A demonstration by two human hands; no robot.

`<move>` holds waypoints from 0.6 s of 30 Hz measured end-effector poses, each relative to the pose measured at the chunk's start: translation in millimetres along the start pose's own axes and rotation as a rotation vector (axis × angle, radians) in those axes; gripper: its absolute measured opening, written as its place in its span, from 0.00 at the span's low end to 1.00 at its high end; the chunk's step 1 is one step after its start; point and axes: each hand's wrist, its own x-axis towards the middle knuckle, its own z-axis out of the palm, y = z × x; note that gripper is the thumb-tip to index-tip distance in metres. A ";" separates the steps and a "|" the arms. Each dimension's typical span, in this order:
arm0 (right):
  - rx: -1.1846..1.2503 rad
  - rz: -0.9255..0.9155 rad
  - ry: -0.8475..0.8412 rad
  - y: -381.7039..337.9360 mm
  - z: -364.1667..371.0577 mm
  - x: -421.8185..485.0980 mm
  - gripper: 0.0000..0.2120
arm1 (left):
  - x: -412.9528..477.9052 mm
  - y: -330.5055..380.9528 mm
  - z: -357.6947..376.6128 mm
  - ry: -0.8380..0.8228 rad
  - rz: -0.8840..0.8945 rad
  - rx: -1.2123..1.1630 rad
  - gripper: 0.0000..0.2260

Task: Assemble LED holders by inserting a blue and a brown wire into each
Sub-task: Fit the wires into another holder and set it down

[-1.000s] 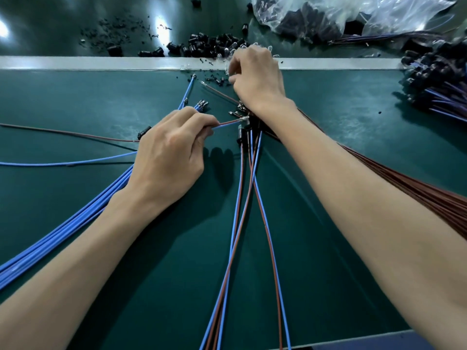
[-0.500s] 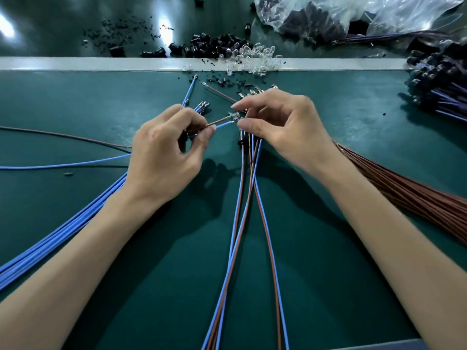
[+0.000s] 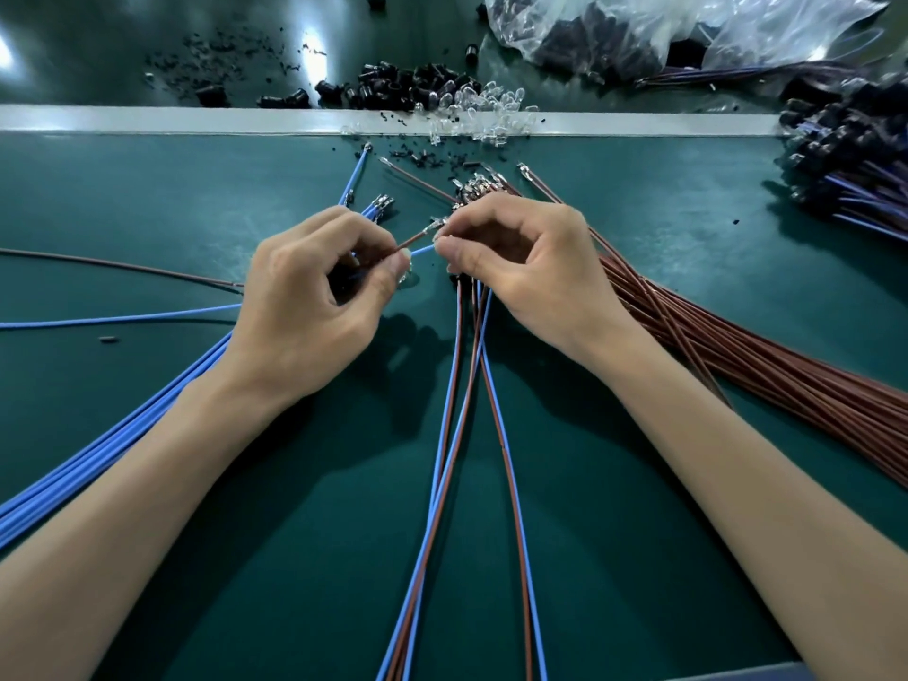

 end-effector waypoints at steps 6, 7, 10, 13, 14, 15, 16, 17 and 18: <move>-0.188 -0.106 0.009 0.6 9.2 -2.1 0.05 | 1.4 1.4 1.7 -0.030 0.017 -0.027 0.07; -0.218 -0.118 -0.006 0.6 10.7 -2.1 0.09 | 1.7 0.9 1.7 -0.010 0.011 -0.019 0.07; -0.393 -0.147 -0.128 0.8 14.8 -2.3 0.27 | 2.3 -2.8 0.7 0.111 -0.078 0.003 0.08; -0.649 -0.193 -0.256 2.6 23.2 -4.2 0.27 | 1.9 -4.4 -0.3 0.197 -0.152 0.013 0.07; -0.668 -0.196 -0.265 3.3 25.5 -4.7 0.22 | 1.8 -4.0 -0.4 0.207 -0.167 0.018 0.06; -0.646 -0.202 -0.261 3.3 26.3 -4.7 0.17 | 1.8 -3.6 -0.5 0.211 -0.178 0.023 0.07; -0.602 -0.207 -0.252 3.7 25.9 -4.5 0.13 | 1.7 -3.4 -0.3 0.211 -0.181 0.029 0.07; -0.563 -0.209 -0.240 4.6 24.6 -4.6 0.10 | 1.5 -3.3 -0.1 0.208 -0.181 0.033 0.08; -0.540 -0.215 -0.223 5.6 23.5 -4.8 0.08 | 1.3 -3.2 0.0 0.202 -0.178 0.033 0.08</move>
